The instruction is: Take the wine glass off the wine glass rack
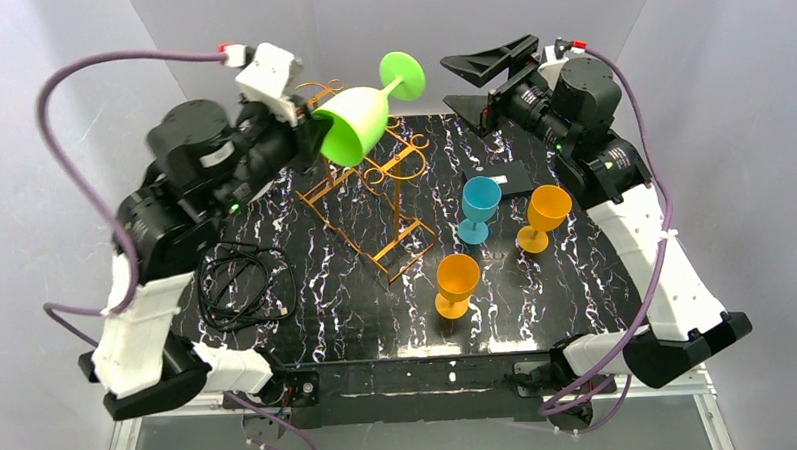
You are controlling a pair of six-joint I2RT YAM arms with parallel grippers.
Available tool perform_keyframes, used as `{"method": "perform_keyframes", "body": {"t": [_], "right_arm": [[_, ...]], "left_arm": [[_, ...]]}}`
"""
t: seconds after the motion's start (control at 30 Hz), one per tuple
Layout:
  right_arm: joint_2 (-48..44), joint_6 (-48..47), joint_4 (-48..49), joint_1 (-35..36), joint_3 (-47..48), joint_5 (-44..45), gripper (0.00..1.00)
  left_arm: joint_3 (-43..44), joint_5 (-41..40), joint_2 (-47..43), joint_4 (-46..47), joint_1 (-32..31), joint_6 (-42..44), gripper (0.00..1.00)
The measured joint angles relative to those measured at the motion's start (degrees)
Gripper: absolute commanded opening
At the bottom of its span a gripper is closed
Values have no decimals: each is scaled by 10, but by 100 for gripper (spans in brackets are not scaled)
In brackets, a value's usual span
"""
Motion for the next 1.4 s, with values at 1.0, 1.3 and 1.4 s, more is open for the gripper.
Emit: {"method": "perform_keyframes", "body": {"t": [1.0,1.3,1.4], "right_arm": [[-148,-444,-26,0,-53,163,85],[-153,-487,-61,0,-56,180,93],[-160,-502,-65,0,-59,183,93]], "left_arm": [[47,-34,-104,-411,0,-208,0],[-12,-71,-91,-414,-1,-265,0],[-46,-88,-85,-414,-1,-286,0]]}}
